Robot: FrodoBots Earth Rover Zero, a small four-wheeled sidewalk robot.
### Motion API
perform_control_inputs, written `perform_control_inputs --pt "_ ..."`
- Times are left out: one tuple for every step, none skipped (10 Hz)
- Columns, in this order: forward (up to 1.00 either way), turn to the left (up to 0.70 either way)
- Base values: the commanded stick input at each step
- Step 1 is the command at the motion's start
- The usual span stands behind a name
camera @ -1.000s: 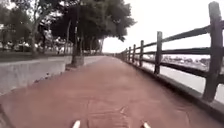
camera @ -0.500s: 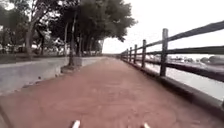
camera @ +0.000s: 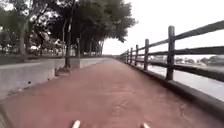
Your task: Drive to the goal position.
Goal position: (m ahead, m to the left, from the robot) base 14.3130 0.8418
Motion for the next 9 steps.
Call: perform_control_inputs --pt "0.7 0.0" --pt "0.7 0.0" --pt "0.7 0.02" --pt "0.7 0.02" --pt "0.7 0.03" --pt "0.7 0.02" --pt "0.7 0.01" --pt "0.7 0.0" --pt "0.7 0.0"
